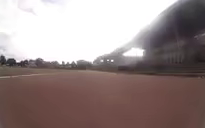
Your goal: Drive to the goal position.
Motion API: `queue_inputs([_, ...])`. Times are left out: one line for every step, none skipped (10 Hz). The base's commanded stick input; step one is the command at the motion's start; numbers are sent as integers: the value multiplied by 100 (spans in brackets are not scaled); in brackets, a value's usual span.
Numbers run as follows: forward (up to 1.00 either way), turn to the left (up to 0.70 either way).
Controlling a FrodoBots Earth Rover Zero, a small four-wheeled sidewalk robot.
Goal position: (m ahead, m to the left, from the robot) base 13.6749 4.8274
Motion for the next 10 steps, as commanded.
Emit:
queue_inputs([70,0])
queue_inputs([70,0])
queue_inputs([70,0])
queue_inputs([70,0])
queue_inputs([70,0])
queue_inputs([70,0])
queue_inputs([70,0])
queue_inputs([70,0])
queue_inputs([70,0])
queue_inputs([70,0])
